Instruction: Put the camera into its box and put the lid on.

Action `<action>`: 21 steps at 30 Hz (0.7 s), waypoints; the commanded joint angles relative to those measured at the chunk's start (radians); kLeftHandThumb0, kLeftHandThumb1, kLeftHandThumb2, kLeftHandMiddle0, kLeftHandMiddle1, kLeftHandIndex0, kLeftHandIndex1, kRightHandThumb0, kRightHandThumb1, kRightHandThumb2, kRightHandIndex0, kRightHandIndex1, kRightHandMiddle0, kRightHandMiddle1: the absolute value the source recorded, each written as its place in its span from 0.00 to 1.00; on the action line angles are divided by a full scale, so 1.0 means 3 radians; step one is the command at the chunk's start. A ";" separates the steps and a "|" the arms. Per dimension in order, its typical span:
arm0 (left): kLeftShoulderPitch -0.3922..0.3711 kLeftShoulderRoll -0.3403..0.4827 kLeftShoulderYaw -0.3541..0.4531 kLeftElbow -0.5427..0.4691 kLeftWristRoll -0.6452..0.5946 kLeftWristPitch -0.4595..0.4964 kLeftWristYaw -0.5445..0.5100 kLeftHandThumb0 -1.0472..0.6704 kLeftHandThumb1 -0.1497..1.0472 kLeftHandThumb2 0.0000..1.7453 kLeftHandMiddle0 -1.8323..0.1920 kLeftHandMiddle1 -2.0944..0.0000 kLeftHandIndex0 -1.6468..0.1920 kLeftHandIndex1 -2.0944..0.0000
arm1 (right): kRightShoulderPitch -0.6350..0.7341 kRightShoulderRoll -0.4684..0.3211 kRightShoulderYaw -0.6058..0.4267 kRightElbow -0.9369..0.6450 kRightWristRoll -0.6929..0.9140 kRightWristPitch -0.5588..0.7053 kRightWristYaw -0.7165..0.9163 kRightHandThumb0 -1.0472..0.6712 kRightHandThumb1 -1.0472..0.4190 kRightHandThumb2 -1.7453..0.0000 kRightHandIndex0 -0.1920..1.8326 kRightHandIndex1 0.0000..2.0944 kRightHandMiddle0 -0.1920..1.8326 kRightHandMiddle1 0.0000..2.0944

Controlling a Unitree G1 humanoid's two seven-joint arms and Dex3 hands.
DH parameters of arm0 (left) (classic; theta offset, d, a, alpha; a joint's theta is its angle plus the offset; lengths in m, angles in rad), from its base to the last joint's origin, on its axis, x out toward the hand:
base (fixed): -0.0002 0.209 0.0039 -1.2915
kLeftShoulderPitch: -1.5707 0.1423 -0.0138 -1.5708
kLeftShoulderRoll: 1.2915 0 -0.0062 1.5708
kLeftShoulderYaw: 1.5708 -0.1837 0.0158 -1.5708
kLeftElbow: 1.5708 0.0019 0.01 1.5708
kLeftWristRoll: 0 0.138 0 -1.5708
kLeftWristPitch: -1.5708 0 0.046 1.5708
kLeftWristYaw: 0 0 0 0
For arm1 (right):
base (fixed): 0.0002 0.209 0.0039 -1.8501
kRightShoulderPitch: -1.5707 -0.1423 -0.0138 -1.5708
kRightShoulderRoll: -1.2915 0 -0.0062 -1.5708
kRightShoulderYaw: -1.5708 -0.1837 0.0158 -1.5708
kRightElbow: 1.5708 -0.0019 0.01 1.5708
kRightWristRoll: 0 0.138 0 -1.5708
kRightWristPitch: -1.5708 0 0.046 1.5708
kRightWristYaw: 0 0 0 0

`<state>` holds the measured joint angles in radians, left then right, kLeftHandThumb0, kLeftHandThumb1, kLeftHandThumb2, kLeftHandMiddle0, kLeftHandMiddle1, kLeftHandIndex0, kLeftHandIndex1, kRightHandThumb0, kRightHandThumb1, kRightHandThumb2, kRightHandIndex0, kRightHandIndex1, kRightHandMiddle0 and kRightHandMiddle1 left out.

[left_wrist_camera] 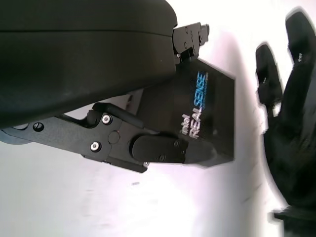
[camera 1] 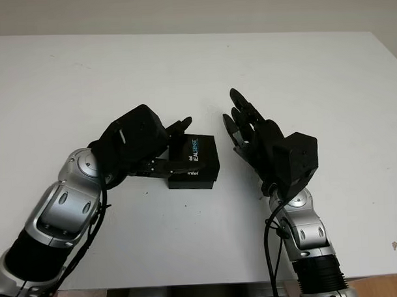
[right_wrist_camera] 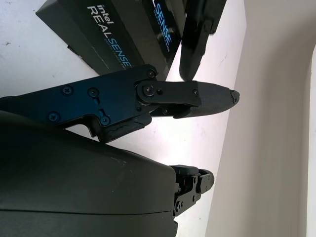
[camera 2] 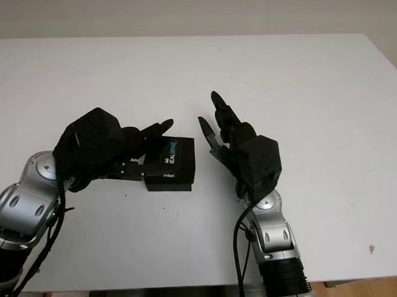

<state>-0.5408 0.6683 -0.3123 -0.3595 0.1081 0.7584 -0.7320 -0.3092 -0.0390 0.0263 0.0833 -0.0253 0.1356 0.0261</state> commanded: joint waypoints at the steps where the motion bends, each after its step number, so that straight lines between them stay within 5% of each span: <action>1: -0.0026 0.0165 -0.0097 -0.0088 0.0075 -0.0246 -0.0122 0.27 1.00 0.20 1.00 1.00 1.00 1.00 | -0.0020 -0.0007 -0.0013 0.0024 -0.0002 -0.0064 0.0002 0.17 0.00 0.78 0.15 0.03 0.17 0.03; 9: 0.0125 0.0637 -0.0087 -0.0069 0.0585 -0.1545 -0.0269 0.25 1.00 0.23 1.00 1.00 1.00 1.00 | -0.0021 -0.0030 -0.0014 0.0040 -0.0012 -0.0074 0.0024 0.17 0.00 0.79 0.15 0.03 0.17 0.03; 21: 0.0322 0.0629 0.0008 -0.0011 0.1362 -0.2356 0.0011 0.21 1.00 0.27 1.00 0.99 1.00 0.99 | -0.0019 -0.0038 -0.0007 0.0043 -0.0037 -0.0067 0.0024 0.17 0.00 0.79 0.15 0.03 0.17 0.04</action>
<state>-0.4523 0.8629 -0.3250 -0.3641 0.5015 0.0688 -0.7443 -0.3104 -0.0432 0.0262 0.0995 -0.0307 0.1264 0.0353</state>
